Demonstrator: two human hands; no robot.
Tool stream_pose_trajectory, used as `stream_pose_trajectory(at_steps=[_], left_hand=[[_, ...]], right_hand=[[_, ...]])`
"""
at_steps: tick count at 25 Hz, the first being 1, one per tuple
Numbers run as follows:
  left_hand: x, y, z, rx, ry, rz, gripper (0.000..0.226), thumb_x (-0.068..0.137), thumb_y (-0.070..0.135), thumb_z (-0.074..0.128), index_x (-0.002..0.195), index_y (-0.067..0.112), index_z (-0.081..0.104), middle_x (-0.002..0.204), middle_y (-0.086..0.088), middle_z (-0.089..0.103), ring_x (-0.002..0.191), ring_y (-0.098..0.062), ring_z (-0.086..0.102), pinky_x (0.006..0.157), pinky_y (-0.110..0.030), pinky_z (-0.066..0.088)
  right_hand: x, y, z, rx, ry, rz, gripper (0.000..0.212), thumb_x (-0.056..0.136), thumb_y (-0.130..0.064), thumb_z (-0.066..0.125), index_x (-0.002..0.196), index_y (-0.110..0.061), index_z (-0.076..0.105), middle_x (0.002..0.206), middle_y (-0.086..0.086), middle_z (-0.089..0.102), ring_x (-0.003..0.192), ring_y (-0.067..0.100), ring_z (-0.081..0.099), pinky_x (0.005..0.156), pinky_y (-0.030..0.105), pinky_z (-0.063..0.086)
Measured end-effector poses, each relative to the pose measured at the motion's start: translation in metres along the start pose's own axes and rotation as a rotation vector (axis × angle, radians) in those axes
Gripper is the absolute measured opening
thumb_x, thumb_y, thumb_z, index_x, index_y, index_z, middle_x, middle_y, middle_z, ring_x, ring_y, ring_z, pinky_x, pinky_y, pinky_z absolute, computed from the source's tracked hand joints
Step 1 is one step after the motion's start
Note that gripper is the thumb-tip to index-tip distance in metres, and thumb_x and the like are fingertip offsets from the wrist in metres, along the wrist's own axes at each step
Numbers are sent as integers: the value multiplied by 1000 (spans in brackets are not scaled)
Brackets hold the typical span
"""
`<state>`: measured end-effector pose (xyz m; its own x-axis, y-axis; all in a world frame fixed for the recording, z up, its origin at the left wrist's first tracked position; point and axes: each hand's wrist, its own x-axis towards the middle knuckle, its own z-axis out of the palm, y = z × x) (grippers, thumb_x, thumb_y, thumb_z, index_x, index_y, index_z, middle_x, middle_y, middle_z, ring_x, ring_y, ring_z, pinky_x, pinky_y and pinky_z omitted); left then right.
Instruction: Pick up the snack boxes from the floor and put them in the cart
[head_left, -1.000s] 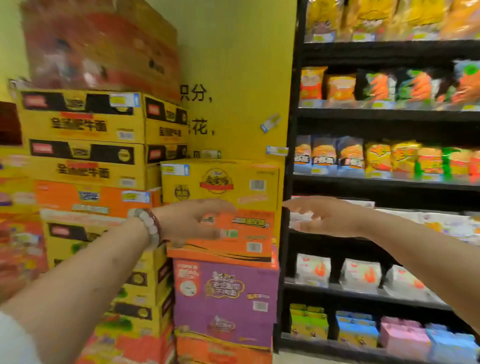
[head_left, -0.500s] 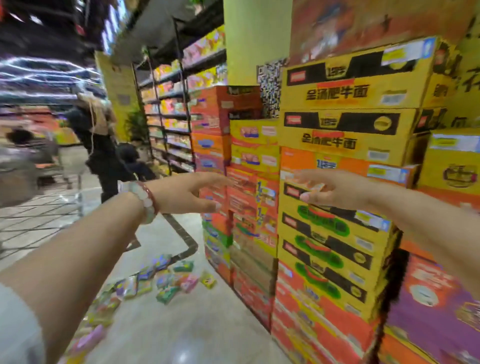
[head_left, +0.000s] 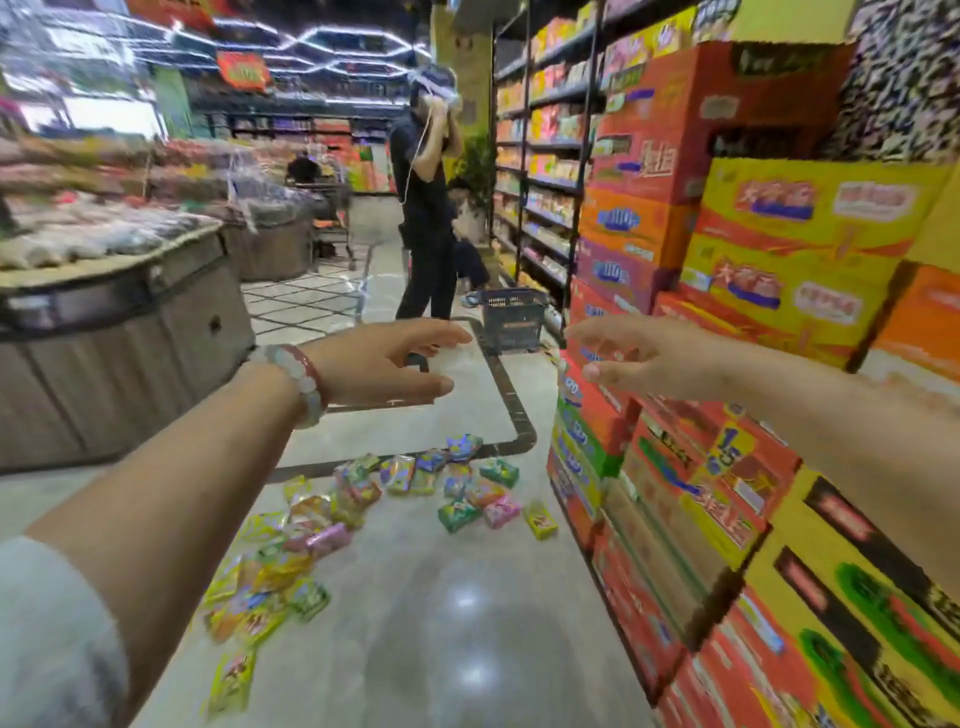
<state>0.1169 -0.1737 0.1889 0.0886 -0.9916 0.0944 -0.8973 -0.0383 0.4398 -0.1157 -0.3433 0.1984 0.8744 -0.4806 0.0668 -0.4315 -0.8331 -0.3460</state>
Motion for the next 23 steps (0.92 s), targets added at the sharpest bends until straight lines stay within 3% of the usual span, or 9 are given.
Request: stream_pose_trajectory(at_steps=[5,16,20,23], left_hand=[[46,-89,16,-79,9,-127,49,87,27,61,131,35,41,128,15,45,123,-6,46,99,-22,37],[212,-281,22,-21,-137,-190,56,90,33,57,140,31,33,143,8,40,118,-3,41,87,-18,33],[281,-334,42,-41,-184,-200,54,90,32,57,140,31,35,139,7,42,113,-1,41,81,-16,35],[338,-378,73,-118,-197,-263,53,90,32,59,138,30,37,138,7,43,115,-4,43,86,-13,32]], right_hand=[[121,27,46,49,-120,-88,53,88,-46,54,139,-36,40,130,-10,52,116,6,49,95,26,42],[359,102,136,188,-253,-16,53,91,-41,54,141,-33,38,135,-6,48,117,9,49,96,29,43],[421,148,161,273,-312,36,50,92,-36,55,140,-33,40,125,-9,50,104,5,50,83,20,39],[480,196,194,312,-377,45,51,92,-38,56,140,-35,40,136,-6,48,120,11,50,92,25,43]])
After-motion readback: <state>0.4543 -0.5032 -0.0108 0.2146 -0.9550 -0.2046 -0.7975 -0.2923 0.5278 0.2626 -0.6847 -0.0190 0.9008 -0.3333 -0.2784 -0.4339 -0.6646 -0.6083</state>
